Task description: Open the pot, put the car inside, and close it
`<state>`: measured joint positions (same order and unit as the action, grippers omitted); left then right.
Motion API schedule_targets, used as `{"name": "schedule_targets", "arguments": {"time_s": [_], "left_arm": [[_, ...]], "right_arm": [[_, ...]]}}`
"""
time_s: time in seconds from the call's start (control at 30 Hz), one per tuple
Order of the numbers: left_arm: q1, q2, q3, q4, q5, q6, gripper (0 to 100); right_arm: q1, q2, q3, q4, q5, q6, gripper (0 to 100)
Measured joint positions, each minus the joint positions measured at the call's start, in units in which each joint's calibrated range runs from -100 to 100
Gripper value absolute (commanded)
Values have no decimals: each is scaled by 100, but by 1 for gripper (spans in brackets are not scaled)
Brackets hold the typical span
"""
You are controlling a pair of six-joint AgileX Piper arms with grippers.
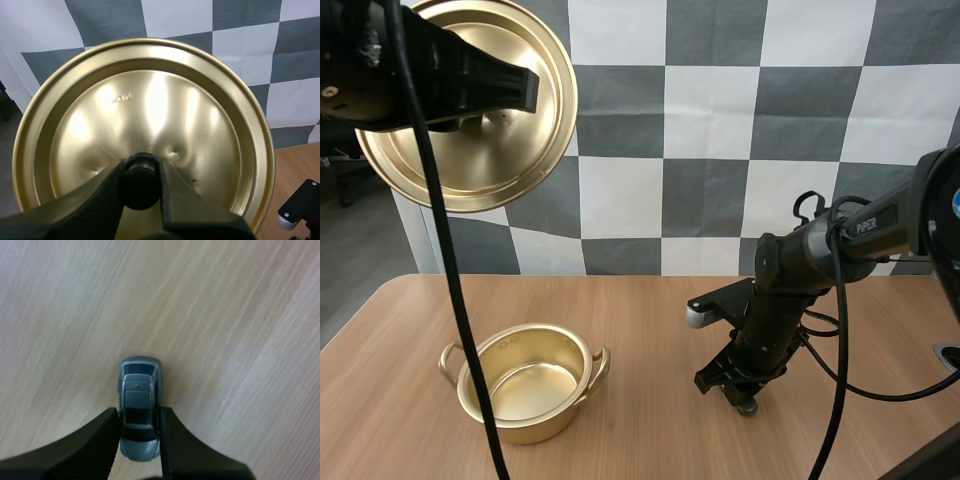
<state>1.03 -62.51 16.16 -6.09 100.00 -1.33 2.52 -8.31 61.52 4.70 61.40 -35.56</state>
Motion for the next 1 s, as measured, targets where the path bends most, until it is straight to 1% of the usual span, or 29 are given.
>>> {"name": "schedule_targets", "arguments": {"time_s": [0.53, 0.63, 0.8, 1.0], "left_arm": [[0, 0, 0, 0, 0, 34, 0], [0, 0, 0, 0, 0, 47, 0], [0, 0, 0, 0, 0, 59, 0], [0, 0, 0, 0, 0, 73, 0]], "right_arm": [[0, 0, 0, -3, -57, -50, 0], [0, 0, -50, -3, 75, -95, 0], [0, -159, -382, 51, 553, -115, 0], [0, -762, -1155, 515, 1267, -260, 0]]}}
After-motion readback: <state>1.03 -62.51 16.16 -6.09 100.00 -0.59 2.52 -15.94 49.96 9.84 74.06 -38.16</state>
